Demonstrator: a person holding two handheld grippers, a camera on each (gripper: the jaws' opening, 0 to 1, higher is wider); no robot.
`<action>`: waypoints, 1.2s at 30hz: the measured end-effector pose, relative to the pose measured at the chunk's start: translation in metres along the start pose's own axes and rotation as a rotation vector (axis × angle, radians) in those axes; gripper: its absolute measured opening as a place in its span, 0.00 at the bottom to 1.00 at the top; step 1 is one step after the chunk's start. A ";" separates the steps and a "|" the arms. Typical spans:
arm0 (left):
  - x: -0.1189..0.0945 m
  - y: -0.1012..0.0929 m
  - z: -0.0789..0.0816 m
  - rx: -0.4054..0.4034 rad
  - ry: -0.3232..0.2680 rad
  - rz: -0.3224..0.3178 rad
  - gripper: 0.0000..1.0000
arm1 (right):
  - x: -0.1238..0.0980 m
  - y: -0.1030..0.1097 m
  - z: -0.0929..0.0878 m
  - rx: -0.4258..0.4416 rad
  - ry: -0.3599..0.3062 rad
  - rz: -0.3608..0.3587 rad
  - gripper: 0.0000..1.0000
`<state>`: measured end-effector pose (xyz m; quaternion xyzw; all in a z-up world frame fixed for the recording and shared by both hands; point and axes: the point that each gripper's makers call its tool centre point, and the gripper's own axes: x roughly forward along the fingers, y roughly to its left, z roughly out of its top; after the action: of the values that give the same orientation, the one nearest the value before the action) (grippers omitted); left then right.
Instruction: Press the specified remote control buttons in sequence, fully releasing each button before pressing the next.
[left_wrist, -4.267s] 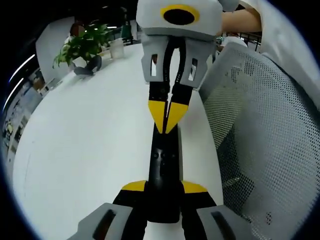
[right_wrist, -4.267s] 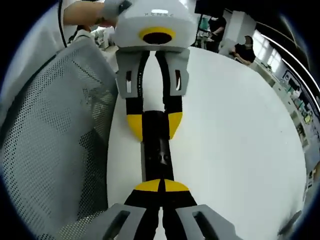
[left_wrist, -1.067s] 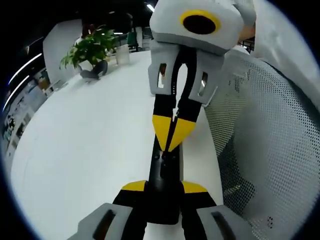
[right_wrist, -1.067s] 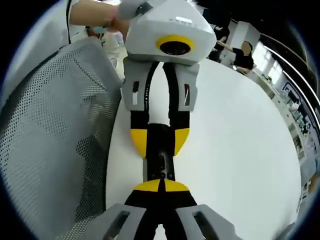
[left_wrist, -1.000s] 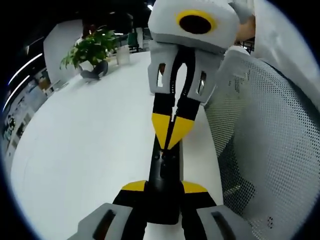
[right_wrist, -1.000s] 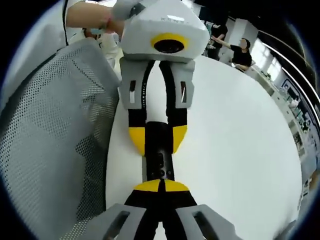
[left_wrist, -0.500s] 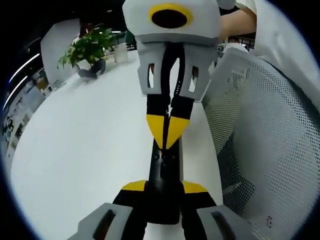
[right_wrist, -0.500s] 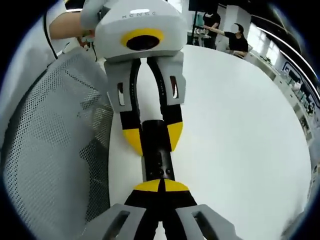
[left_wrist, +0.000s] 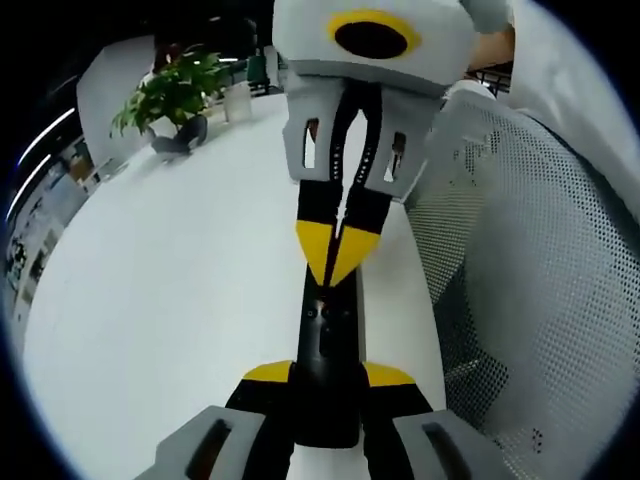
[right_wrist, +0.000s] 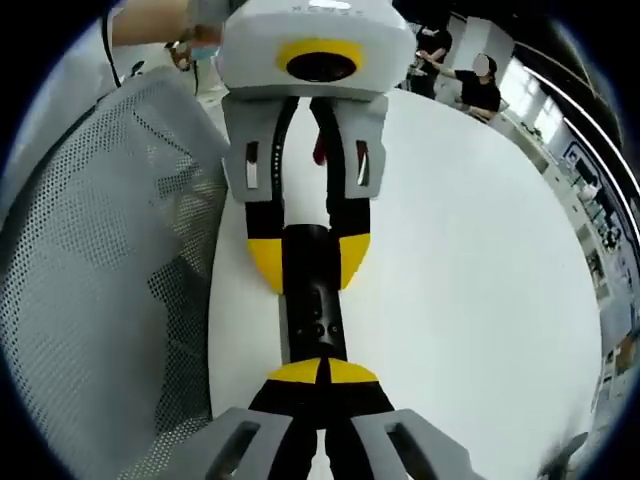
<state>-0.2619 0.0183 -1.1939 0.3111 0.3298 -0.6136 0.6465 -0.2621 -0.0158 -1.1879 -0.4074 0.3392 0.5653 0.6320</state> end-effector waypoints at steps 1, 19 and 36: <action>0.000 0.000 0.000 0.003 0.007 -0.002 0.22 | 0.000 0.000 -0.001 0.010 -0.004 -0.003 0.00; -0.001 0.000 -0.002 -0.016 0.019 0.000 0.22 | -0.011 0.001 -0.012 0.050 -0.027 0.042 0.00; -0.001 0.000 -0.001 -0.018 0.019 0.001 0.22 | -0.012 -0.001 -0.010 0.149 -0.200 -0.009 0.00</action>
<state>-0.2622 0.0199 -1.1939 0.3112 0.3412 -0.6072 0.6466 -0.2620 -0.0301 -1.1820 -0.3025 0.3135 0.5735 0.6938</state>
